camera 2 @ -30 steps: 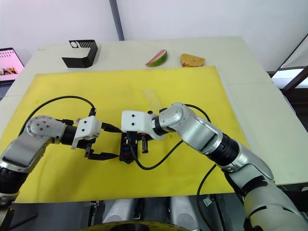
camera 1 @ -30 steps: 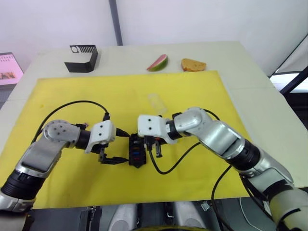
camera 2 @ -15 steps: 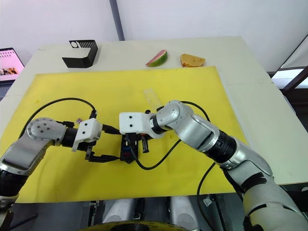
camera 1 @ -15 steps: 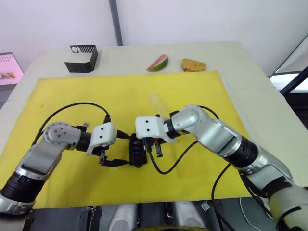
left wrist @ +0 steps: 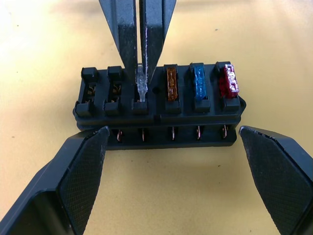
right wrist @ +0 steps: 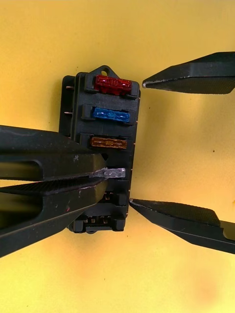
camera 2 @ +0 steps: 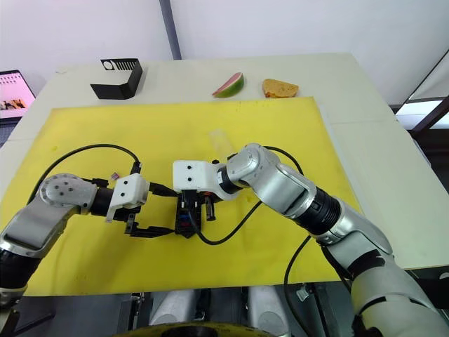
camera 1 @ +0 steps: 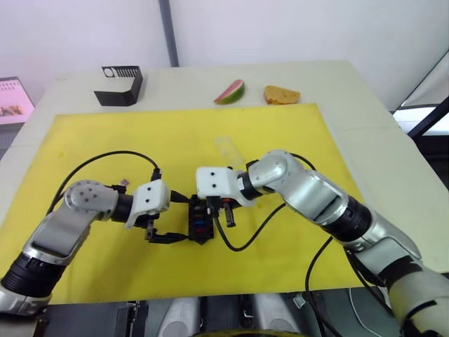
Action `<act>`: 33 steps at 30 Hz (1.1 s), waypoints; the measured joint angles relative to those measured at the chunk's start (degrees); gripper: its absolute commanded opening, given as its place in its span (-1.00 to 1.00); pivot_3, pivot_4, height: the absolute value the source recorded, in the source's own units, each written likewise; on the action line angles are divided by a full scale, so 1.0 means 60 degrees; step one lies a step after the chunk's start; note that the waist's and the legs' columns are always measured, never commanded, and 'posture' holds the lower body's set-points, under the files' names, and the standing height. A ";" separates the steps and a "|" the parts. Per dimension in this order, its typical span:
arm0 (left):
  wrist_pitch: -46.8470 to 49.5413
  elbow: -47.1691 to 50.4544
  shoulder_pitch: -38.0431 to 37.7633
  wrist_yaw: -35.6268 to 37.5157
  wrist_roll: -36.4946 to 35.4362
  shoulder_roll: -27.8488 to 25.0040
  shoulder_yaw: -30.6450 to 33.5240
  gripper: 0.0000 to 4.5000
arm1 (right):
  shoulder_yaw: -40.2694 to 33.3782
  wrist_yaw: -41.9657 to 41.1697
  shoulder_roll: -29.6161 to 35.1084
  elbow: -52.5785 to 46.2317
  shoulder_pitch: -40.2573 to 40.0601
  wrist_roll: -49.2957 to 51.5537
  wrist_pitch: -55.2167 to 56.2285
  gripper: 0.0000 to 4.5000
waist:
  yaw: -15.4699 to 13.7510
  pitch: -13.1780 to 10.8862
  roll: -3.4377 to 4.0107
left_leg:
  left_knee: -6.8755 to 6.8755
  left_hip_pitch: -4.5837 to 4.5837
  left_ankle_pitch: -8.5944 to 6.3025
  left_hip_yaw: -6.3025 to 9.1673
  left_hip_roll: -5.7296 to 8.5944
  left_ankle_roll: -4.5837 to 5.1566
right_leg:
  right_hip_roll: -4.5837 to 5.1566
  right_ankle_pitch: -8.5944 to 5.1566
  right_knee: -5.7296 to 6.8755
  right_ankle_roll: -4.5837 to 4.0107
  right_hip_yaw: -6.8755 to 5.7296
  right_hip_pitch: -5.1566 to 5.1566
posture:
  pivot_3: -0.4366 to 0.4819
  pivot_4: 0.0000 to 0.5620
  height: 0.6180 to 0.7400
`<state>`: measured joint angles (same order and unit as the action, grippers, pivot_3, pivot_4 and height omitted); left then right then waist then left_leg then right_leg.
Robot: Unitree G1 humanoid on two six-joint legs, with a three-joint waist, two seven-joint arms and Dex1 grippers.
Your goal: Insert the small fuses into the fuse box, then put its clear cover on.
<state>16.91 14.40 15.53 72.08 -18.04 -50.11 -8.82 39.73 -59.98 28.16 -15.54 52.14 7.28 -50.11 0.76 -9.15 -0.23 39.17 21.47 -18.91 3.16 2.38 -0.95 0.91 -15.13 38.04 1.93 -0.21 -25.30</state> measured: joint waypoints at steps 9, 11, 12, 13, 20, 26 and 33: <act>0.0000 -0.0065 0.0045 0.0011 0.0002 0.0068 0.0000 1.00 | -0.0114 -0.0016 -0.0061 0.0108 0.0023 0.0106 -0.0192 -0.70 | -0.0002 0.0000 0.0000 | 0.0001 -0.0001 0.0000 0.0000 0.0000 0.0000 | 0.0000 0.0000 0.0001 0.0000 0.0000 0.0001 | -0.05 -0.47 1.00; -0.0001 -0.0064 0.0078 0.0019 0.0001 0.0094 0.0000 1.00 | -0.0332 0.0005 -0.0088 0.0209 0.0016 0.0205 -0.0316 -0.34 | -0.0002 0.0000 0.0000 | 0.0001 0.0002 0.0000 0.0000 0.0000 0.0000 | 0.0000 0.0000 0.0001 0.0000 0.0000 0.0000 | -0.05 -0.47 1.00; 0.0000 -0.0064 0.0077 0.0024 0.0000 0.0093 0.0001 1.00 | -0.0598 0.0021 -0.0128 0.0213 -0.0003 0.0377 -0.0421 -0.10 | -0.0003 0.0000 0.0000 | 0.0001 0.0004 0.0000 0.0000 0.0000 0.0000 | 0.0000 0.0000 0.0000 0.0000 0.0000 -0.0002 | -0.05 -0.47 1.00; 0.0001 -0.0064 0.0077 0.0026 -0.0001 0.0092 0.0001 1.00 | -0.0878 0.0030 -0.0176 0.0192 -0.0013 0.0543 -0.0534 0.11 | -0.0005 0.0000 0.0000 | 0.0001 0.0004 0.0000 0.0000 0.0000 0.0000 | 0.0000 0.0000 0.0000 0.0000 0.0000 -0.0003 | -0.05 -0.47 1.00; 0.0050 -0.0068 0.0073 0.0017 -0.0022 0.0081 0.0121 1.00 | -0.3228 0.0157 -0.0813 0.0208 -0.1445 0.1686 0.1223 0.19 | -0.0009 0.0008 -0.0012 | -0.0003 -0.0007 0.0000 0.0001 0.0000 0.0000 | -0.0002 0.0001 -0.0002 0.0001 0.0000 0.0011 | -0.05 -0.47 1.00; 0.0059 -0.0155 0.0137 0.0001 -0.0022 0.0088 0.0129 1.00 | -0.3381 0.0170 -0.1337 0.1280 -0.2745 0.1819 0.3061 -0.99 | 0.0015 0.0006 -0.0010 | 0.0001 -0.0006 0.0000 -0.0003 0.0000 0.0000 | -0.0004 0.0001 0.0012 0.0002 0.0001 0.0003 | -0.05 -0.47 1.00; 0.0058 -0.0363 0.0172 0.0007 -0.0020 0.0085 0.0211 1.00 | -0.2464 0.0218 -0.1289 0.1496 -0.2888 0.1141 0.3491 -0.99 | -0.0029 0.0007 -0.0011 | 0.0003 -0.0005 0.0000 -0.0002 0.0000 0.0000 | -0.0004 0.0001 0.0007 0.0002 0.0000 0.0006 | -0.05 -0.47 1.00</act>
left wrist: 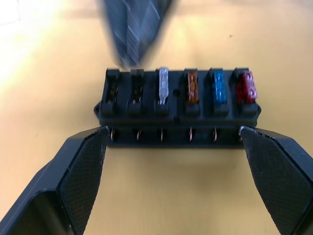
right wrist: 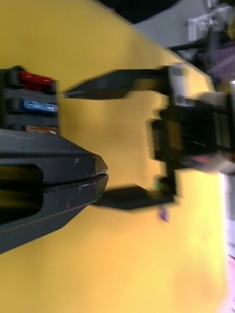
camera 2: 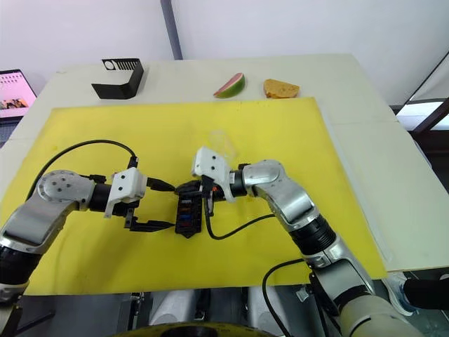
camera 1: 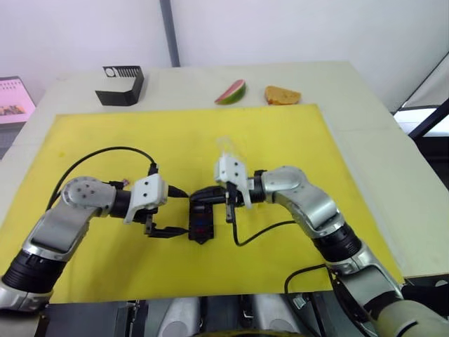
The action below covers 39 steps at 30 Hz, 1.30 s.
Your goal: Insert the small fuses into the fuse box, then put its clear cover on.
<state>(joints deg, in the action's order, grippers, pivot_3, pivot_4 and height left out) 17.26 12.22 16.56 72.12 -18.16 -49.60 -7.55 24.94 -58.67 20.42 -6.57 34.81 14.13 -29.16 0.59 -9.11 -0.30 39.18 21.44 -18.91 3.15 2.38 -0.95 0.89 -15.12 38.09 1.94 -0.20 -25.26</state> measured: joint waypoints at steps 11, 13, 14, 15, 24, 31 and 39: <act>-0.0021 -0.0057 0.0015 -0.0142 0.0032 0.0040 -0.0001 1.00 | 0.0458 -0.0078 0.0250 0.0154 0.0176 -0.0574 0.0127 -0.99 | 0.0018 0.0001 -0.0001 | 0.0002 -0.0010 0.0000 0.0001 0.0000 0.0000 | 0.0000 0.0000 0.0000 0.0000 0.0000 0.0009 | -0.05 -0.47 1.00; -0.0021 -0.0055 0.0015 -0.0168 0.0031 0.0040 -0.0002 1.00 | 0.0501 -0.0047 0.0252 0.0150 0.0199 -0.0666 0.0121 -0.99 | 0.0018 0.0001 -0.0001 | 0.0002 -0.0012 0.0000 0.0000 0.0000 0.0000 | 0.0000 0.0000 0.0001 0.0000 0.0000 0.0011 | -0.05 -0.47 1.00; -0.0021 -0.0055 0.0015 -0.0179 0.0031 0.0042 -0.0002 1.00 | 0.0513 -0.0034 0.0252 0.0149 0.0199 -0.0690 0.0122 -0.99 | 0.0018 0.0002 0.0000 | 0.0001 -0.0012 0.0000 0.0000 0.0000 0.0000 | 0.0000 0.0000 0.0001 0.0000 0.0000 0.0011 | -0.05 -0.47 1.00; -0.0020 -0.0054 0.0015 -0.0188 0.0029 0.0044 -0.0002 1.00 | 0.0525 -0.0032 0.0252 0.0140 0.0198 -0.0716 0.0135 -0.99 | 0.0018 0.0002 -0.0001 | 0.0001 -0.0014 0.0000 0.0000 0.0000 -0.0001 | 0.0000 0.0000 0.0001 0.0000 0.0000 0.0013 | -0.05 -0.47 1.00; 0.0031 -0.0046 -0.0047 -0.0778 -0.0083 0.0528 0.0260 1.00 | -0.1078 0.0576 -0.0013 -0.0443 -0.0355 0.0460 -0.0881 -0.99 | 0.0004 0.0002 -0.0001 | 0.0004 -0.0004 0.0000 0.0003 0.0000 0.0000 | 0.0001 0.0000 0.0001 0.0000 0.0000 0.0006 | -0.05 -0.47 1.00; 0.1296 0.0484 -0.1531 -0.2085 -0.1420 0.0853 0.2423 1.00 | -0.3635 0.0970 0.1738 -0.1742 -0.1099 0.1707 -0.2178 -0.89 | -0.0001 0.0001 -0.0001 | 0.0002 -0.0001 -0.0004 0.0002 0.0000 0.0006 | 0.0005 0.0000 -0.0011 0.0000 0.0001 0.0011 | -0.05 -0.47 1.00; 0.4491 -0.0349 -0.5153 -0.3044 -0.4164 0.0827 0.7567 1.00 | -0.5972 0.1278 0.4361 -0.1084 -0.2634 0.1531 -0.2243 0.72 | 0.0018 -0.0002 0.0002 | -0.0007 -0.0023 -0.0003 -0.0001 -0.0004 0.0004 | 0.0002 -0.0002 -0.0006 -0.0001 0.0001 0.0024 | -0.05 -0.47 1.00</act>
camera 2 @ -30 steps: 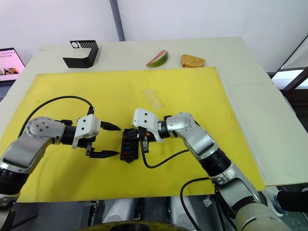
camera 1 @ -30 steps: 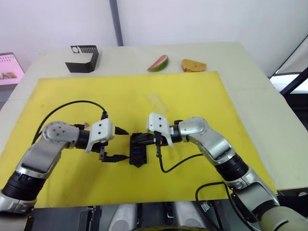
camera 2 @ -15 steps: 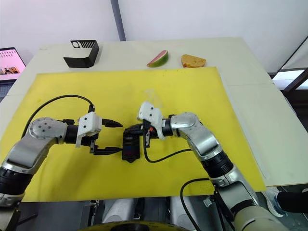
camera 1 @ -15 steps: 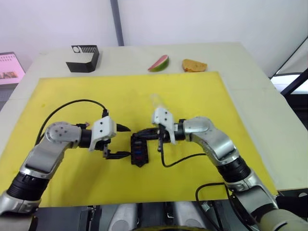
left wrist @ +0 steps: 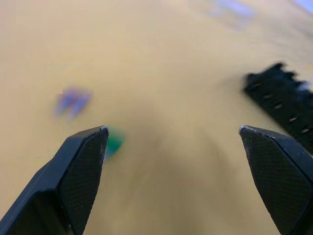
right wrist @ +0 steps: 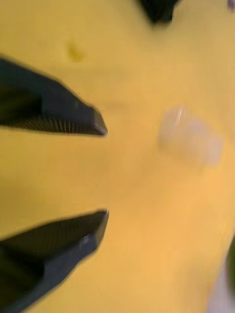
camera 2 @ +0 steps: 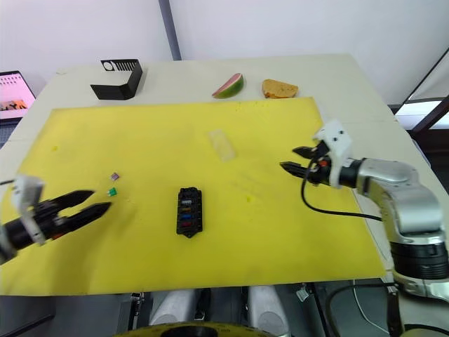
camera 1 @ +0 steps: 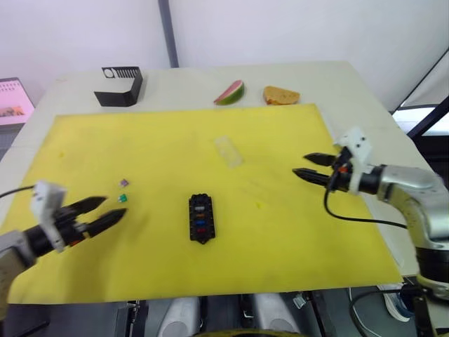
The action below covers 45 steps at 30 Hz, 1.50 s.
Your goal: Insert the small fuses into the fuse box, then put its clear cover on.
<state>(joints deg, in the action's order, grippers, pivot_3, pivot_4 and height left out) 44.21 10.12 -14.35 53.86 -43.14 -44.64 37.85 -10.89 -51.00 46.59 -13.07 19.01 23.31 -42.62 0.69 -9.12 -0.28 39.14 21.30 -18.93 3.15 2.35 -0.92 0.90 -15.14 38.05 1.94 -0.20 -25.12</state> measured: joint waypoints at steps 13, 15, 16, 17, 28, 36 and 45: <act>0.5209 -0.3302 0.1709 -0.0170 -0.2951 -0.1209 0.1667 1.00 | 0.0539 0.0030 -0.0412 -0.0646 0.0955 0.0877 -0.0153 0.98 | -0.0014 -0.0004 -0.0004 | 0.0006 -0.0021 -0.0001 0.0003 0.0000 0.0001 | 0.0003 -0.0001 -0.0006 0.0002 -0.0004 0.0028 | -0.05 -0.47 1.00; 0.5977 -0.4217 0.2752 -0.0563 -0.3011 -0.1340 0.1218 1.00 | 0.0978 -0.0100 -0.0751 -0.0989 0.1683 0.1349 -0.0428 0.98 | 0.0045 -0.0004 -0.0010 | 0.0005 0.0001 -0.0001 0.0001 0.0000 0.0000 | 0.0002 0.0001 -0.0005 0.0004 -0.0003 0.0002 | -0.05 -0.47 1.00; 0.6227 -0.4497 0.3077 -0.0677 -0.3001 -0.1404 0.0979 1.00 | 0.1151 -0.0161 -0.0920 -0.1166 0.2024 0.1579 -0.0574 0.98 | 0.0072 -0.0003 -0.0014 | 0.0003 0.0011 -0.0001 0.0000 0.0000 -0.0001 | 0.0002 0.0001 -0.0004 0.0004 -0.0002 -0.0015 | -0.05 -0.47 1.00; 0.6395 -0.4671 0.3271 -0.0743 -0.2954 -0.1435 0.0805 1.00 | 0.1331 -0.0193 -0.1050 -0.1333 0.2298 0.1773 -0.0679 0.98 | 0.0085 -0.0003 -0.0014 | -0.0002 0.0016 -0.0002 -0.0002 0.0000 -0.0001 | 0.0002 0.0001 -0.0003 0.0003 -0.0002 -0.0025 | -0.05 -0.47 1.00; 0.7585 -0.6414 0.5178 -0.1350 -0.2450 -0.1070 -0.0188 1.00 | 0.3592 -0.0484 -0.2839 -0.0930 0.3599 0.1662 -0.0053 0.98 | -0.0012 0.0002 -0.0029 | 0.0007 0.0025 0.0005 -0.0001 0.0008 -0.0016 | 0.0013 0.0002 0.0010 0.0001 -0.0001 -0.0035 | -0.05 -0.47 1.00; 0.7496 -0.6406 0.5465 -0.1534 -0.2235 -0.0615 -0.0373 1.00 | 0.4002 -0.0539 -0.2999 -0.0588 0.3530 0.1205 0.0371 0.98 | -0.0015 0.0003 -0.0029 | 0.0005 0.0024 0.0019 0.0000 0.0008 -0.0041 | 0.0013 0.0002 0.0016 0.0000 -0.0001 -0.0037 | -0.05 -0.47 1.00; 0.7252 -0.6630 0.5847 -0.1452 -0.2051 -0.0259 -0.0458 1.00 | 0.4060 -0.0512 -0.3008 -0.0587 0.3419 0.1005 0.0375 0.98 | -0.0051 0.0004 -0.0029 | 0.0006 0.0024 0.0019 0.0001 0.0011 -0.0041 | 0.0016 0.0002 0.0016 0.0000 -0.0001 -0.0035 | -0.05 -0.47 1.00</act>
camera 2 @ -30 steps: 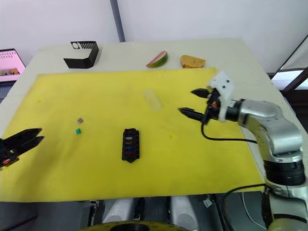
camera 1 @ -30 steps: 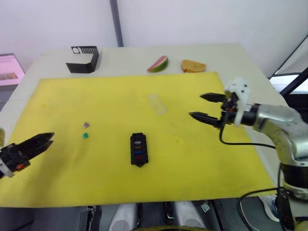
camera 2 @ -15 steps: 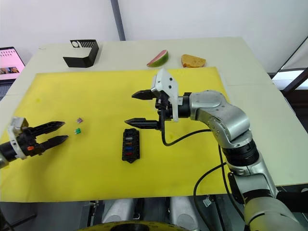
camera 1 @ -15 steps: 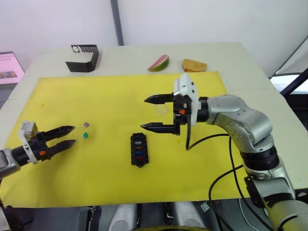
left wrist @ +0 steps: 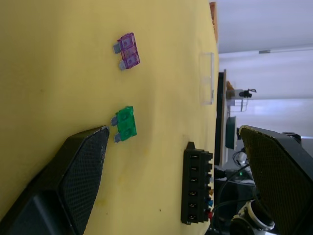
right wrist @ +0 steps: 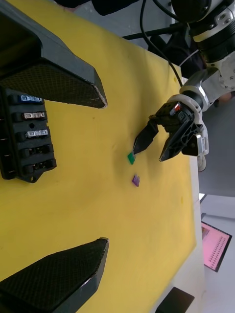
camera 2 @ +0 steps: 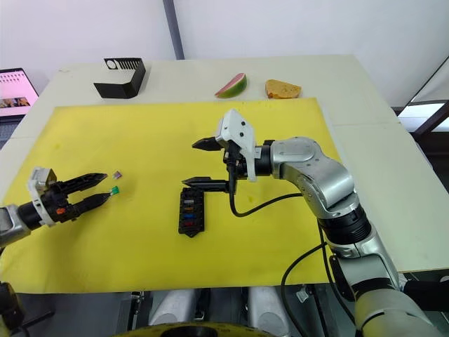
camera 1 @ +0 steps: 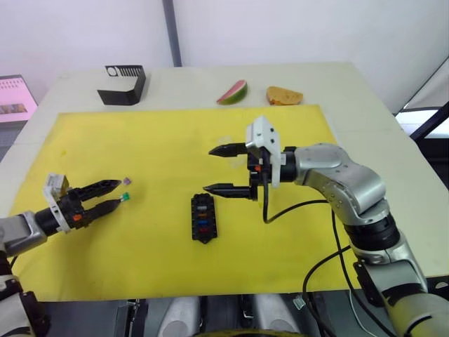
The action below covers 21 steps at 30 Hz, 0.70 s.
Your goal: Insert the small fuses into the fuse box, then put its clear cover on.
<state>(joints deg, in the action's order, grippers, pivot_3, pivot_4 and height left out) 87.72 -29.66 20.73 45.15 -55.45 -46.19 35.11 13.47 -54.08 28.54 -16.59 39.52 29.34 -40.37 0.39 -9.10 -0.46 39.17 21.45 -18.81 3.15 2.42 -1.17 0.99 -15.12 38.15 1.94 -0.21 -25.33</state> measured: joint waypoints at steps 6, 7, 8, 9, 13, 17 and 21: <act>-0.0516 -0.0196 0.0206 0.0244 0.0296 0.0248 -0.0327 1.00 | 0.0123 0.0024 0.0027 0.0000 -0.0005 -0.0171 -0.0001 0.98 | -0.0083 0.0004 0.0007 | 0.0000 -0.0004 0.0000 0.0000 0.0001 0.0000 | 0.0001 0.0000 0.0001 0.0000 0.0000 0.0004 | -0.05 -0.47 1.00; -0.0610 -0.0233 0.0279 0.0305 0.0372 0.0278 -0.0435 1.00 | 0.0123 0.0023 0.0033 0.0000 -0.0005 -0.0185 0.0000 0.98 | -0.0144 0.0006 0.0010 | 0.0001 -0.0006 0.0000 0.0000 0.0002 0.0000 | 0.0001 0.0000 0.0002 0.0000 -0.0001 0.0005 | -0.05 -0.47 1.00; -0.0681 -0.0290 0.0317 0.0370 0.0417 0.0304 -0.0490 0.89 | 0.0128 0.0017 0.0034 0.0000 -0.0004 -0.0193 0.0000 1.00 | -0.0179 0.0009 0.0015 | 0.0000 -0.0009 0.0000 0.0001 0.0002 0.0000 | 0.0001 0.0000 0.0002 0.0000 0.0000 0.0007 | -0.05 -0.47 1.00; -0.0784 -0.0307 0.0318 0.0464 0.0458 0.0309 -0.0586 0.76 | 0.0141 0.0007 0.0046 0.0000 -0.0004 -0.0219 0.0001 1.00 | -0.0196 0.0012 0.0020 | 0.0001 -0.0008 0.0000 0.0001 0.0002 0.0000 | 0.0001 0.0000 0.0002 0.0000 0.0000 0.0009 | -0.05 -0.47 1.00; -0.1099 -0.0496 0.0316 0.0640 0.0802 0.0320 -0.0870 0.19 | 0.0151 -0.0014 0.0179 0.0000 -0.0006 -0.0348 0.0001 1.00 | -0.0171 0.0013 0.0021 | 0.0001 -0.0007 0.0000 0.0000 0.0002 0.0000 | 0.0001 0.0000 0.0001 0.0000 0.0000 0.0006 | -0.05 -0.47 1.00; -0.1362 -0.0519 0.0223 0.0897 0.0895 0.0381 -0.1007 0.19 | 0.0150 -0.0016 0.0231 -0.0002 -0.0050 -0.0358 0.0001 1.00 | -0.0166 0.0017 0.0028 | 0.0000 -0.0009 -0.0001 0.0001 0.0002 0.0003 | 0.0001 0.0000 0.0002 -0.0001 0.0000 0.0007 | -0.05 -0.47 1.00; -0.1601 -0.0585 0.0226 0.1063 0.1024 0.0397 -0.1070 0.19 | 0.0150 -0.0032 0.0312 -0.0021 -0.0159 -0.0362 0.0001 1.00 | -0.0176 0.0017 0.0029 | 0.0000 -0.0009 -0.0007 0.0000 0.0002 0.0012 | 0.0002 0.0000 0.0001 -0.0001 0.0000 0.0009 | -0.05 -0.47 1.00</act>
<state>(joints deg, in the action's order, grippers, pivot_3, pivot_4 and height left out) 78.12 -33.17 22.09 51.52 -49.31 -43.81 28.68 14.37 -54.27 30.41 -16.72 38.56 27.17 -40.37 -0.67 -8.99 -0.29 39.18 21.39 -18.85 3.15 2.43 -1.10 1.00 -15.12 38.15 1.94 -0.21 -25.28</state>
